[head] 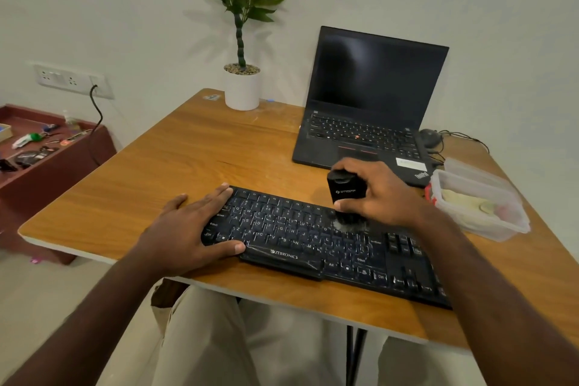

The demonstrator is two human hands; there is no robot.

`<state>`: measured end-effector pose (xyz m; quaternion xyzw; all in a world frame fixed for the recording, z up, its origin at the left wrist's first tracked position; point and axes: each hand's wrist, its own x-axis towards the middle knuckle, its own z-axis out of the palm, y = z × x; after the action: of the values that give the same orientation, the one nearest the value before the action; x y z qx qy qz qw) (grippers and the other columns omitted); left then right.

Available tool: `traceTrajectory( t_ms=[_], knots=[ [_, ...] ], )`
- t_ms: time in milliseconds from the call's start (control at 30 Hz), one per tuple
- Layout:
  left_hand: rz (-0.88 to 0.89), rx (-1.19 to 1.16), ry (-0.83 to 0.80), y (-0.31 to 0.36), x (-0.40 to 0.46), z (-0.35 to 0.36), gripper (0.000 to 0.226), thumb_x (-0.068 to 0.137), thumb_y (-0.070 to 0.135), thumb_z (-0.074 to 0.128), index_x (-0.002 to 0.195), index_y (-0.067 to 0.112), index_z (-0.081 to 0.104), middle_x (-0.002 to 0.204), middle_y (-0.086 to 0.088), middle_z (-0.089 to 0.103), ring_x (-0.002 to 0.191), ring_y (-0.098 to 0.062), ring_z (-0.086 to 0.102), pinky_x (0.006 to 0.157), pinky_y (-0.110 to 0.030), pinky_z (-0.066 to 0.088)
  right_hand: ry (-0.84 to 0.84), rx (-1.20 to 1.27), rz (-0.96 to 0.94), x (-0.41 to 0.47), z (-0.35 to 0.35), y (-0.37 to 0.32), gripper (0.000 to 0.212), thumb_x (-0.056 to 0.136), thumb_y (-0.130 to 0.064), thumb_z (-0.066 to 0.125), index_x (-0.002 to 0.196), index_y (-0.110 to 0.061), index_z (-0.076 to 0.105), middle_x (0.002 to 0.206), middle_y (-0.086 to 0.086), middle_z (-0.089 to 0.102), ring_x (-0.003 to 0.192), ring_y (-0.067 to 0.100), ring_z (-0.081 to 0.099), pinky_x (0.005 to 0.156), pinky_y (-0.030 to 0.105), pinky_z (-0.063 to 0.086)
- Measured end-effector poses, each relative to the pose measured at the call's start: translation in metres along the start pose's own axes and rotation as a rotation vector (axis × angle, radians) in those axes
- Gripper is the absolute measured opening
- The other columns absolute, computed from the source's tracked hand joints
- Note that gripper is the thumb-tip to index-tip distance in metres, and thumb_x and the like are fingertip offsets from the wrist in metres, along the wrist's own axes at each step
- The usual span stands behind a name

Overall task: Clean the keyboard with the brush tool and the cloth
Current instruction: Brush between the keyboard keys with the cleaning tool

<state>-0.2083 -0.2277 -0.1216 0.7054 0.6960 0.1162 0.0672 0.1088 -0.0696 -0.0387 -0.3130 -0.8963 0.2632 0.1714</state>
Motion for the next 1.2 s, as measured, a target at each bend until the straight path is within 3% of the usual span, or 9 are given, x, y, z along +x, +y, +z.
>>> traceTrajectory(
  t_ms=[67, 200, 333, 533, 733, 867, 1000, 1100, 1200],
  knots=[
    [0.004, -0.002, -0.002, -0.001, 0.001, 0.001, 0.113, 0.063, 0.101, 0.012, 0.156, 0.038, -0.002, 0.161, 0.021, 0.000, 0.146, -0.003, 0.021, 0.124, -0.039, 0.004, 0.017, 0.007, -0.003, 0.000, -0.009, 0.001, 0.039, 0.077, -0.014, 0.083, 0.109, -0.026, 0.063, 0.095, -0.007, 0.067, 0.090, 0.008, 0.063, 0.080, 0.031, 0.052],
    [0.005, -0.020, -0.002, -0.001, 0.001, 0.001, 0.113, 0.063, 0.102, 0.014, 0.156, 0.040, -0.001, 0.161, 0.023, 0.001, 0.146, -0.002, 0.022, 0.124, -0.040, 0.005, 0.223, 0.170, -0.043, 0.002, 0.004, -0.005, 0.039, 0.081, -0.013, 0.083, 0.112, -0.017, 0.061, 0.097, -0.005, 0.064, 0.088, 0.005, 0.061, 0.073, 0.014, 0.047],
    [-0.001, -0.029, -0.002, -0.001, 0.000, 0.001, 0.111, 0.065, 0.101, 0.016, 0.156, 0.041, -0.001, 0.161, 0.024, 0.003, 0.146, -0.003, 0.023, 0.124, -0.040, 0.006, 0.174, 0.218, -0.024, -0.001, 0.026, -0.002, 0.044, 0.083, -0.018, 0.081, 0.119, -0.024, 0.057, 0.106, -0.007, 0.064, 0.096, 0.004, 0.064, 0.074, 0.018, 0.054],
    [-0.005, -0.044, 0.004, 0.000, 0.000, 0.001, 0.110, 0.065, 0.101, 0.017, 0.156, 0.041, 0.000, 0.161, 0.024, 0.003, 0.145, -0.003, 0.025, 0.124, -0.039, 0.005, 0.093, 0.106, 0.001, -0.021, -0.003, 0.019, 0.041, 0.080, -0.016, 0.083, 0.112, -0.026, 0.061, 0.099, -0.007, 0.067, 0.097, 0.011, 0.064, 0.081, 0.031, 0.056],
    [-0.011, -0.033, -0.002, 0.000, 0.001, 0.001, 0.111, 0.063, 0.101, 0.015, 0.155, 0.043, -0.002, 0.161, 0.024, 0.003, 0.146, -0.004, 0.024, 0.124, -0.038, 0.004, 0.244, 0.204, -0.023, -0.024, -0.006, 0.019, 0.039, 0.081, -0.023, 0.081, 0.114, -0.023, 0.060, 0.101, -0.006, 0.065, 0.095, 0.009, 0.064, 0.075, 0.020, 0.053],
    [-0.006, -0.039, -0.004, 0.001, 0.000, 0.000, 0.111, 0.063, 0.101, 0.014, 0.156, 0.042, -0.001, 0.161, 0.024, 0.003, 0.146, -0.002, 0.023, 0.124, -0.038, 0.005, 0.226, 0.214, -0.044, -0.024, 0.013, 0.017, 0.042, 0.083, -0.013, 0.080, 0.118, -0.020, 0.058, 0.106, -0.004, 0.064, 0.097, 0.007, 0.063, 0.075, 0.017, 0.053],
    [-0.010, -0.038, -0.013, 0.000, 0.000, 0.000, 0.110, 0.064, 0.101, 0.015, 0.156, 0.043, -0.002, 0.161, 0.025, 0.003, 0.145, -0.002, 0.024, 0.124, -0.038, 0.005, 0.177, 0.177, -0.018, -0.033, -0.003, 0.033, 0.041, 0.082, -0.018, 0.082, 0.116, -0.024, 0.060, 0.102, -0.006, 0.065, 0.094, 0.008, 0.064, 0.074, 0.017, 0.051],
    [-0.006, -0.042, -0.005, -0.001, 0.001, 0.001, 0.110, 0.065, 0.101, 0.016, 0.156, 0.042, 0.000, 0.161, 0.024, 0.003, 0.145, -0.003, 0.025, 0.124, -0.039, 0.006, 0.144, 0.181, 0.034, -0.041, -0.019, 0.041, 0.038, 0.078, -0.020, 0.082, 0.109, -0.028, 0.063, 0.098, -0.006, 0.065, 0.091, 0.010, 0.063, 0.075, 0.021, 0.048],
    [-0.008, -0.029, -0.016, -0.002, 0.000, 0.002, 0.109, 0.065, 0.101, 0.015, 0.155, 0.042, -0.003, 0.161, 0.024, 0.002, 0.145, -0.003, 0.024, 0.124, -0.039, 0.006, 0.236, 0.242, 0.030, -0.041, -0.023, 0.041, 0.038, 0.071, -0.023, 0.080, 0.106, -0.023, 0.065, 0.096, -0.005, 0.066, 0.093, 0.017, 0.064, 0.078, 0.031, 0.049]
  ],
)
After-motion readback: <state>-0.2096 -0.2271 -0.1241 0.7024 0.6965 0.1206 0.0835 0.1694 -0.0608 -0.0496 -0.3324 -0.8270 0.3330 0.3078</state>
